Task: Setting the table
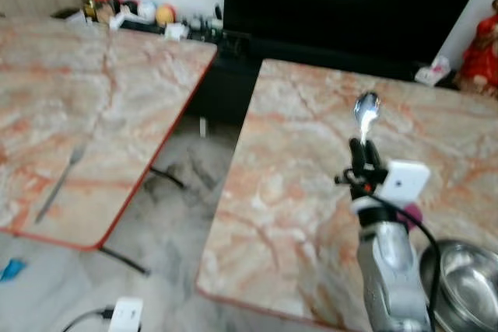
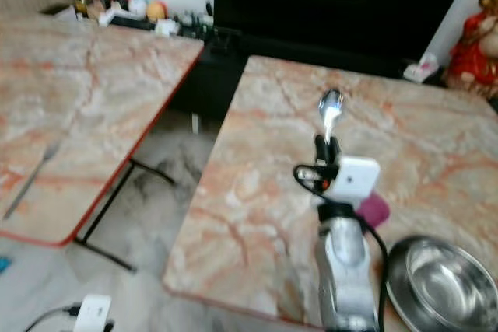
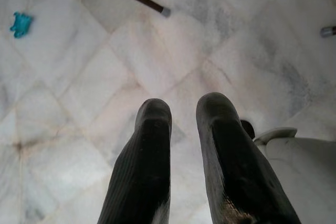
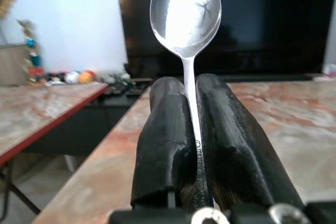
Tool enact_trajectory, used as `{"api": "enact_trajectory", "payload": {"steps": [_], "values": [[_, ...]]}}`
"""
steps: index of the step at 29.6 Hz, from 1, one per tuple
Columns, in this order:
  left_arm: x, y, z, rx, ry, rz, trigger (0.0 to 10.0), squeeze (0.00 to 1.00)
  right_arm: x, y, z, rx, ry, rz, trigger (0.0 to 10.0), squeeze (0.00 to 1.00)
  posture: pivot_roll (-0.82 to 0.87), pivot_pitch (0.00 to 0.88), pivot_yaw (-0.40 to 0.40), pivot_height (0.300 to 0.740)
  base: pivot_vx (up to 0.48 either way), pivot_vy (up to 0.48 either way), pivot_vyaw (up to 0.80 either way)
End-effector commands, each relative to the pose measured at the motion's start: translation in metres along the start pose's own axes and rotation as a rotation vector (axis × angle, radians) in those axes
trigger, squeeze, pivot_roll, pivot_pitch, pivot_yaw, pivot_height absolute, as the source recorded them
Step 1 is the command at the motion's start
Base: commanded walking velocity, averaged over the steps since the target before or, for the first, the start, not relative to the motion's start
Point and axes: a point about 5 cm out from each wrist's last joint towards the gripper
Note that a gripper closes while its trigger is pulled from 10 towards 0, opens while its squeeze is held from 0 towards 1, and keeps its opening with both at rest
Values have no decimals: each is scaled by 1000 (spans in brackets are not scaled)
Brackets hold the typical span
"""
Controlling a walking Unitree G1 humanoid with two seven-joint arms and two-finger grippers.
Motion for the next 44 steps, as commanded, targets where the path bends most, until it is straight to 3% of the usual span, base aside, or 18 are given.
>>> {"api": "enact_trajectory", "payload": {"steps": [1, 23, 35, 40, 44], "values": [[0, -1, -7, -22, 0, 8, 10000, 0, 7, 0, -7, -21, -8, -21, 10000, 0, 118, 0, -80, 740, 0, -398, 0], [4, 1, -6, -26, 7, -7, 10000, 0, 32, 7, -1, -24, 0, -130, 10000, 0, 112, 0, -75, 740, 0, -396, 0], [10, 2, -4, -25, 5, -31, 10000, 0, 45, 8, -5, -65, -6, -188, 10000, 0, 108, 0, -63, 740, 0, 0, 0], [11, 3, -5, -28, 5, -37, 10000, 0, 53, 9, -15, -105, -5, -209, 10000, 0, 107, 0, -62, 740, 0, 0, 0], [12, 3, -6, -33, 4, -40, 10000, 0, 62, 9, -41, -205, -89, -203, 10000, 0, 103, 0, -62, 740, 0, 0, 0]]}}
Point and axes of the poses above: a point about 5 cm out from each wrist's last joint towards the gripper, its own y axis pointing out of the wrist towards the gripper, its own x axis along the axis of the wrist's last joint, z = x × y, and after that the axes turned 15 degrees about y, right-handed
